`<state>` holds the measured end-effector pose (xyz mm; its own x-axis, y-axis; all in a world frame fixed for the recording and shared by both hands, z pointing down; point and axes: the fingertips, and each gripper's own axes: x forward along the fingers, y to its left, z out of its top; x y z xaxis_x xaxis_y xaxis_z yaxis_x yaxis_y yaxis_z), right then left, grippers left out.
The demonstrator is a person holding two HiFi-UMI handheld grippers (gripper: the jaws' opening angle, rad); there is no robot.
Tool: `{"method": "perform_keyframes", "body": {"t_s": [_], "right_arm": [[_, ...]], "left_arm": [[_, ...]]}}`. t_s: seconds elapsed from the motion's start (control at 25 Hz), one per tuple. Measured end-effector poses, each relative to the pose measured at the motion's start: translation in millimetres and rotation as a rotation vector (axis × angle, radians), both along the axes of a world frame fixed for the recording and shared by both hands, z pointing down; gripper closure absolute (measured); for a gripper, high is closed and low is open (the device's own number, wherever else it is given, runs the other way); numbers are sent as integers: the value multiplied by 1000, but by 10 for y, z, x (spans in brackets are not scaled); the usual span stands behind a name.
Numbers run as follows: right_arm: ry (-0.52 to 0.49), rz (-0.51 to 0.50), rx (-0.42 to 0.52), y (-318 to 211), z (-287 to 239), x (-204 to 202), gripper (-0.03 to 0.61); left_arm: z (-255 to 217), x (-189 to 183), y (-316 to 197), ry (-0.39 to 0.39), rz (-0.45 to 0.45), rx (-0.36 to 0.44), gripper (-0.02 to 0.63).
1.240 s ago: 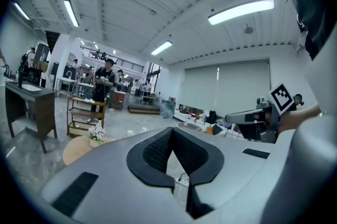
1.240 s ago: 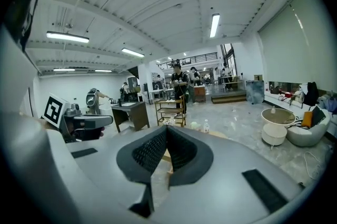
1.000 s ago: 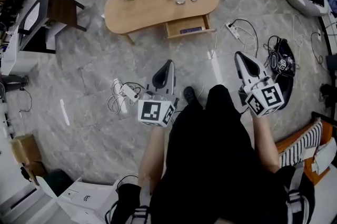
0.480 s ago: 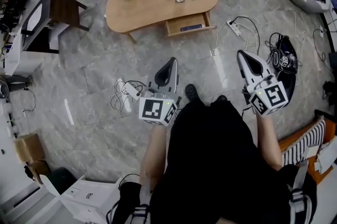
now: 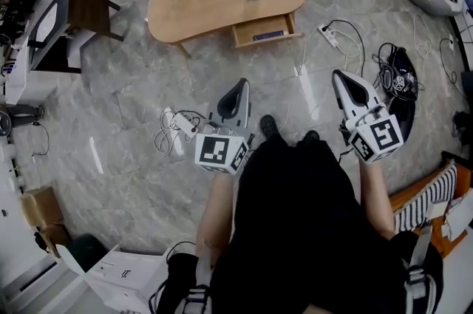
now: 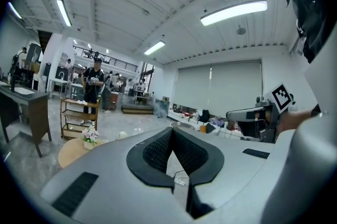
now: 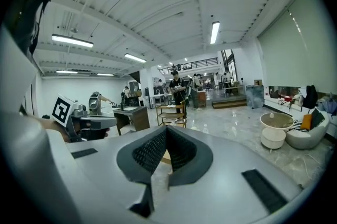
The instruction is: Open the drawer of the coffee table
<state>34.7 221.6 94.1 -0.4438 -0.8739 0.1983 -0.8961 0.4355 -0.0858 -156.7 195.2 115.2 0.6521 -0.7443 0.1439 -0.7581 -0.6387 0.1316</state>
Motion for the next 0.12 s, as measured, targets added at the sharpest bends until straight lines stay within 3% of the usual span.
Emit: {"method": "perform_keyframes", "body": {"t_s": [0.12], "right_arm": [[-37,11,-18,-13,34,-12,568]], "left_arm": [[47,-40,-13,-7,1,-7,600]]}}
